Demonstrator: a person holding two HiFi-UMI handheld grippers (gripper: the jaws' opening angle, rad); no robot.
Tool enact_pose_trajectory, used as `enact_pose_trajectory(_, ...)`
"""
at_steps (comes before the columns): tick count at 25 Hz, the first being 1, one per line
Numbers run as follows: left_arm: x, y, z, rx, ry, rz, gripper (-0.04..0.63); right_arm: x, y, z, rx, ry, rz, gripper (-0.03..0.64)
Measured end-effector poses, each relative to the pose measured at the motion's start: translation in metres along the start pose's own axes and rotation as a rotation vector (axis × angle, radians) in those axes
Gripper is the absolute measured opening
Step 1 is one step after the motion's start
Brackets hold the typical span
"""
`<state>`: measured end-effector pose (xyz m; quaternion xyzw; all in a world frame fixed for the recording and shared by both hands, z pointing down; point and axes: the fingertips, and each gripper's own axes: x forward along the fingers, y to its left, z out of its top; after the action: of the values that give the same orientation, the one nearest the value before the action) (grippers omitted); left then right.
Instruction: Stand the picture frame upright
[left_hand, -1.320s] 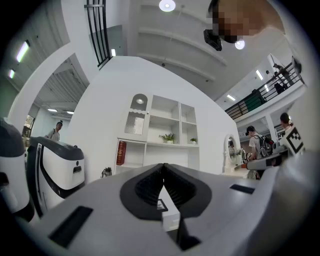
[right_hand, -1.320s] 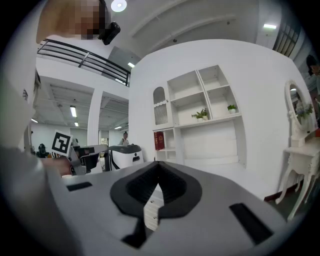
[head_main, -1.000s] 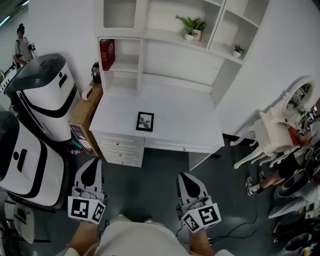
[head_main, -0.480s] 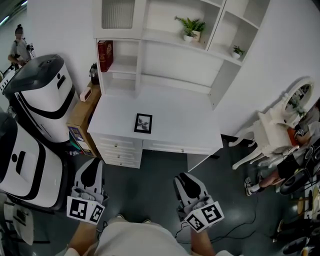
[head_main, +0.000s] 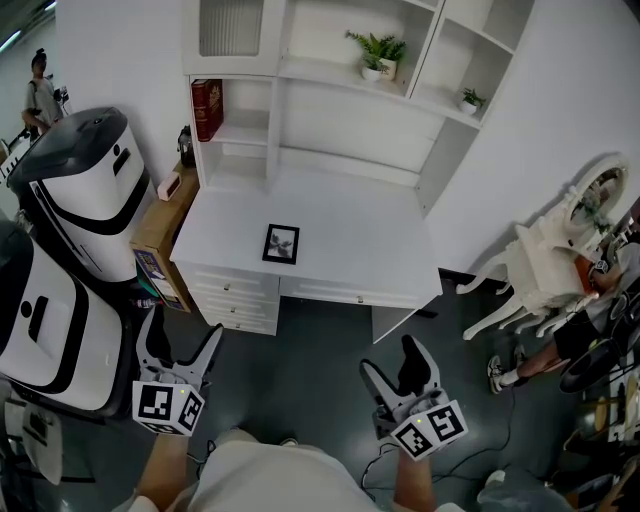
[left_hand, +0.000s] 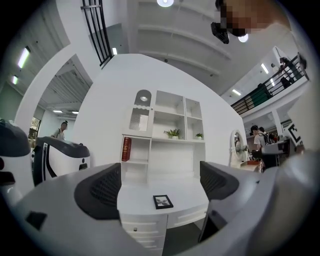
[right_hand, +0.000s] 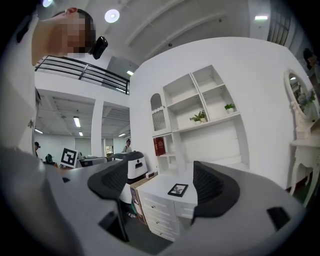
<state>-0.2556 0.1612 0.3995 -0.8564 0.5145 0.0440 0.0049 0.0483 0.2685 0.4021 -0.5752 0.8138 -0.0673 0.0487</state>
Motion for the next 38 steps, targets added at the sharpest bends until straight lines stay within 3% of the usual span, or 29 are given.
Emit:
enact_pose_trajectory(8,0.001,-0.019,-0.019,0.016,0.062,-0.016,0.488,-0.010,-0.013,-0.016,0.028,0.018,-0.004,0.411)
enact_pose_trajectory(16,0.024,-0.004,-0.055,0.009,0.154,-0.021,0.491,0.030,-0.012,-0.037,0.063,0.048,0.028,0.411)
enact_pose_trajectory(22,0.110,0.009,-0.094,-0.031,0.189,-0.073,0.491,0.093,-0.042,-0.054,0.065,0.102,0.007,0.411)
enact_pose_trajectory(28,0.230,0.044,-0.104,-0.063,0.185,-0.108,0.489,0.201,-0.077,-0.046,0.014,0.186,0.045,0.411)
enact_pose_trajectory(38,0.341,0.082,-0.156,-0.105,0.323,-0.187,0.489,0.319,-0.113,-0.056,0.056,0.290,0.017,0.411)
